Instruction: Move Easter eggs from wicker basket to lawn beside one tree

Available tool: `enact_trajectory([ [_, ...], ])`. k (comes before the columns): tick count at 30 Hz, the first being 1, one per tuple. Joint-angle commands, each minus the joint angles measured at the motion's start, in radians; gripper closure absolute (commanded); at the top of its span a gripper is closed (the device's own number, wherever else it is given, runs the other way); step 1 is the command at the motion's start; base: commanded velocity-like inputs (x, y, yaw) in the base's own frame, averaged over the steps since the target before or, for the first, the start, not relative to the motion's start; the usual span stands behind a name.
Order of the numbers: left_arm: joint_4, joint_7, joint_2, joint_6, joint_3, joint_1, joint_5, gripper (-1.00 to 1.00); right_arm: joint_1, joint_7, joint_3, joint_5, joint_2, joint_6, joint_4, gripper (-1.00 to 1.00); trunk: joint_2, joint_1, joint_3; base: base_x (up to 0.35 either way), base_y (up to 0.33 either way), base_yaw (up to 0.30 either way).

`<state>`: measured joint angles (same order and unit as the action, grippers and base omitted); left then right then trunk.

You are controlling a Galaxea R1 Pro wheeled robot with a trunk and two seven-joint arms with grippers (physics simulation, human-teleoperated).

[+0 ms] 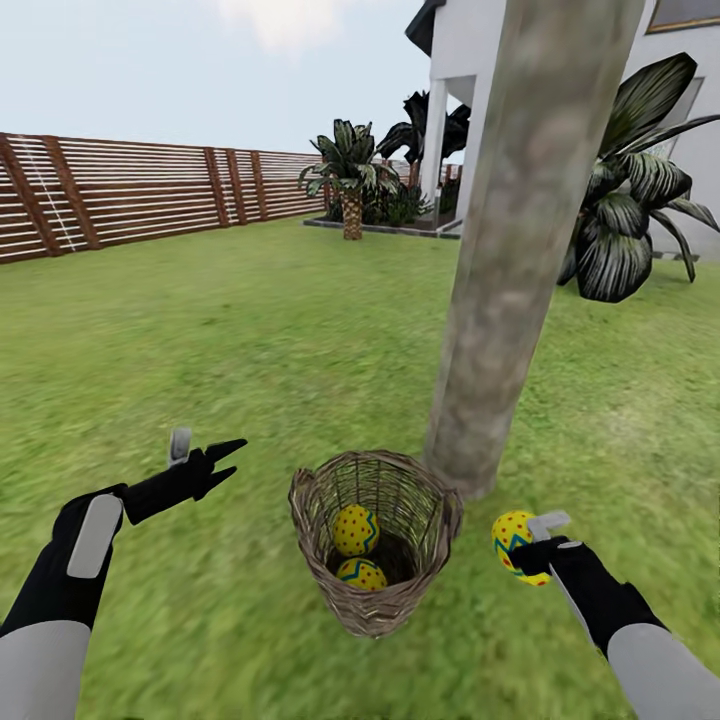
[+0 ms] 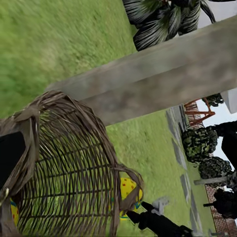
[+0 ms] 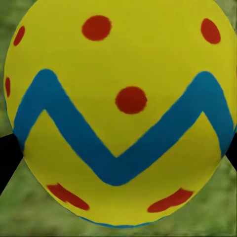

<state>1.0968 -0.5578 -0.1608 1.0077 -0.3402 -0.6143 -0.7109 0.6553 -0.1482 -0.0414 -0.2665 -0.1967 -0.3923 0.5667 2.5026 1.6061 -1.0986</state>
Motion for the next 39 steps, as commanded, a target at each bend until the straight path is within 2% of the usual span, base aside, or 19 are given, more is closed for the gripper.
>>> enact_trajectory([
  [1, 0.000, -0.006, 0.001, 0.005, -0.002, -0.001, 0.004, -1.00, 0.038, 0.014, -0.005, -0.016, 0.000, 0.010, -0.057, 1.00, 0.001, 0.000, -0.005, 0.000, 0.000, 0.000],
  [3, 0.000, -0.005, 0.003, 0.004, -0.002, -0.001, 0.005, -1.00, 0.096, 0.089, -0.006, -0.019, 0.001, 0.121, -0.179, 1.00, 0.001, 0.001, -0.013, 0.000, 0.000, 0.000],
  [4, 0.000, -0.005, 0.004, 0.003, -0.002, -0.001, 0.005, -1.00, 0.115, 0.158, -0.006, -0.022, 0.003, 0.171, -0.228, 1.00, 0.001, 0.002, -0.017, 0.000, 0.000, 0.000],
  [5, -0.001, -0.005, 0.004, 0.003, -0.002, -0.001, 0.004, -1.00, 0.126, 0.193, -0.006, -0.022, 0.004, 0.190, -0.255, 1.00, 0.002, 0.002, -0.020, 0.000, 0.000, 0.000],
  [7, -0.001, -0.005, 0.006, 0.003, -0.002, -0.001, 0.004, -1.00, 0.137, 0.223, -0.006, -0.020, 0.006, 0.208, -0.282, 1.00, 0.002, 0.003, -0.028, 0.000, 0.000, 0.000],
  [11, -0.002, -0.005, 0.005, 0.003, -0.002, -0.001, 0.003, -1.00, 0.139, 0.244, -0.006, -0.017, 0.018, 0.213, -0.289, 1.00, 0.003, 0.005, -0.044, 0.000, 0.000, 0.000],
  [28, 0.002, -0.005, 0.002, 0.005, -0.002, -0.001, 0.001, -1.00, 0.141, 0.249, -0.003, -0.025, 0.021, 0.231, -0.258, 1.00, 0.007, 0.012, -0.109, 0.000, 0.000, 0.000],
  [30, 0.001, -0.005, 0.003, 0.005, -0.002, -0.001, 0.001, -1.00, 0.164, 0.252, -0.003, -0.026, 0.038, 0.227, -0.276, 1.00, 0.007, 0.013, -0.117, 0.000, 0.000, 0.000],
  [32, 0.000, -0.005, 0.003, 0.005, -0.002, -0.001, 0.001, -1.00, 0.184, 0.284, -0.003, -0.028, 0.058, 0.229, -0.311, 1.00, 0.008, 0.014, -0.125, 0.000, 0.000, 0.000],
  [39, 0.000, -0.005, 0.007, 0.003, -0.002, -0.001, 0.001, -1.00, 0.194, 0.302, -0.003, -0.028, 0.062, 0.234, -0.326, 1.00, 0.010, 0.017, -0.152, 0.000, 0.000, 0.000],
])
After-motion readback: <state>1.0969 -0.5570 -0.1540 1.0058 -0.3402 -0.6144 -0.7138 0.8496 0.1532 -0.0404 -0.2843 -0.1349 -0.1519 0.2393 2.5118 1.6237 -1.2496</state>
